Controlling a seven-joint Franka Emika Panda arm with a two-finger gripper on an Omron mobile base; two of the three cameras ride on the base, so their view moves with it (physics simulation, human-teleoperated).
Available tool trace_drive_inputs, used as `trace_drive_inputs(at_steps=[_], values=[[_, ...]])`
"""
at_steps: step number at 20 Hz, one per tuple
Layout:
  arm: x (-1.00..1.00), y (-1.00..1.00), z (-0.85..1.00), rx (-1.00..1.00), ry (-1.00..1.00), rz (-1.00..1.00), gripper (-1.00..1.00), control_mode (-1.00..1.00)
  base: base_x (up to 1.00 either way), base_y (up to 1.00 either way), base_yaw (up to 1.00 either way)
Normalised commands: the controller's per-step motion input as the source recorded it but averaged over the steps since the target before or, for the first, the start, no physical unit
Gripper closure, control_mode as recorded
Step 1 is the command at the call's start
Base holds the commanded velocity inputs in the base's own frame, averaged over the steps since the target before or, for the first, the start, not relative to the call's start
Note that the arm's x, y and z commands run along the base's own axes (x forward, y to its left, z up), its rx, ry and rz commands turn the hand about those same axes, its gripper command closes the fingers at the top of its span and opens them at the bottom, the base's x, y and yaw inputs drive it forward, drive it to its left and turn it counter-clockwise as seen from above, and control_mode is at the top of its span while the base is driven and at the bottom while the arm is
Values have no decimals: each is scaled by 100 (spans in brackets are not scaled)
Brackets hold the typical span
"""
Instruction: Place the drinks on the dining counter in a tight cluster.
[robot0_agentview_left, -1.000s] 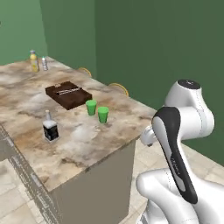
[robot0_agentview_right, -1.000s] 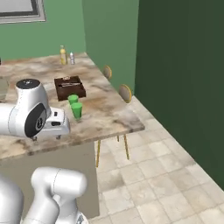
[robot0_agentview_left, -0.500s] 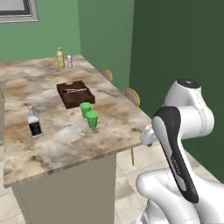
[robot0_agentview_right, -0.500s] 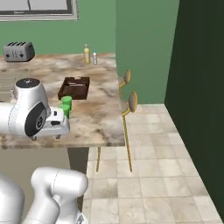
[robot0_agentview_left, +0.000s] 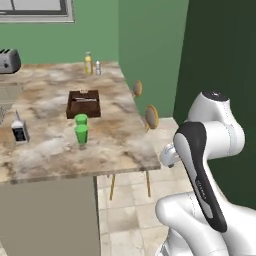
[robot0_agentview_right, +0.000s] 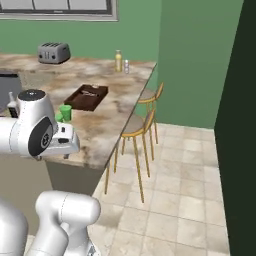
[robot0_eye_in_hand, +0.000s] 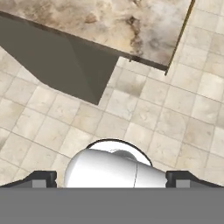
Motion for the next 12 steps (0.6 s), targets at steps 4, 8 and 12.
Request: trace_drive_inputs(at_steps=[4, 8, 12], values=[[0, 0, 0, 0, 0, 0, -100, 100, 6, -100, 44], [0, 0, 0, 0, 0, 0, -100, 100, 10, -100, 42], [0, 0, 0, 0, 0, 0, -100, 100, 31, -100, 46]])
